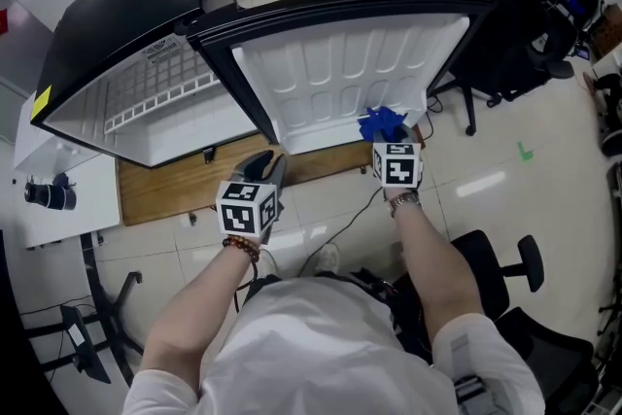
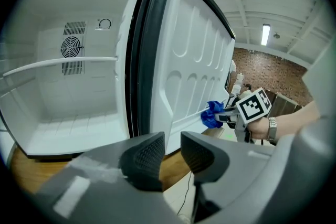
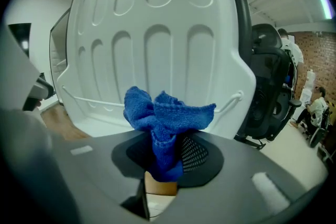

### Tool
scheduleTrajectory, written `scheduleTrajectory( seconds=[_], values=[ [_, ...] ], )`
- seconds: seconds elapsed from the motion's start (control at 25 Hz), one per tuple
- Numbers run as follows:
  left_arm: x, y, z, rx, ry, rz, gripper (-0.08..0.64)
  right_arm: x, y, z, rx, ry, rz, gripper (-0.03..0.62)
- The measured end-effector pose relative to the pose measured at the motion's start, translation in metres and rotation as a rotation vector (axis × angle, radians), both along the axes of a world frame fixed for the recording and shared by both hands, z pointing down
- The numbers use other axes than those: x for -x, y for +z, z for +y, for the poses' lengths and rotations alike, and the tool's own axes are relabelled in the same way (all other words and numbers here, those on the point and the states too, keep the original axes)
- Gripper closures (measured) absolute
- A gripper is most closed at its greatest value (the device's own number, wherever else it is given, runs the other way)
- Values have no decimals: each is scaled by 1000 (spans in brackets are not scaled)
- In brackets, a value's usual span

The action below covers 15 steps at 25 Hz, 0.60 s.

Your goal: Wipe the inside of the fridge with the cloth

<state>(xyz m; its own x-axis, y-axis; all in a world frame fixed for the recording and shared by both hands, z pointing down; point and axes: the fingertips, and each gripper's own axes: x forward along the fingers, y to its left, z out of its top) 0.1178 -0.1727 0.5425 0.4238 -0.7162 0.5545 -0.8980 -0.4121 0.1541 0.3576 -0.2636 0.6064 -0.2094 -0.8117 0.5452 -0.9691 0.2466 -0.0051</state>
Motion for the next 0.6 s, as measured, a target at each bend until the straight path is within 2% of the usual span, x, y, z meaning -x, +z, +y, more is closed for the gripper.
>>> scheduleTrajectory(
  seconds=[0.48,0.6],
  values=[
    [-21,-2,0,-4,27,26,474,-47,1,-3,29,137,20,486],
    [-25,-3,-1,-3,29,36,479,-48,-3,-4,22,140,18,486]
  ],
)
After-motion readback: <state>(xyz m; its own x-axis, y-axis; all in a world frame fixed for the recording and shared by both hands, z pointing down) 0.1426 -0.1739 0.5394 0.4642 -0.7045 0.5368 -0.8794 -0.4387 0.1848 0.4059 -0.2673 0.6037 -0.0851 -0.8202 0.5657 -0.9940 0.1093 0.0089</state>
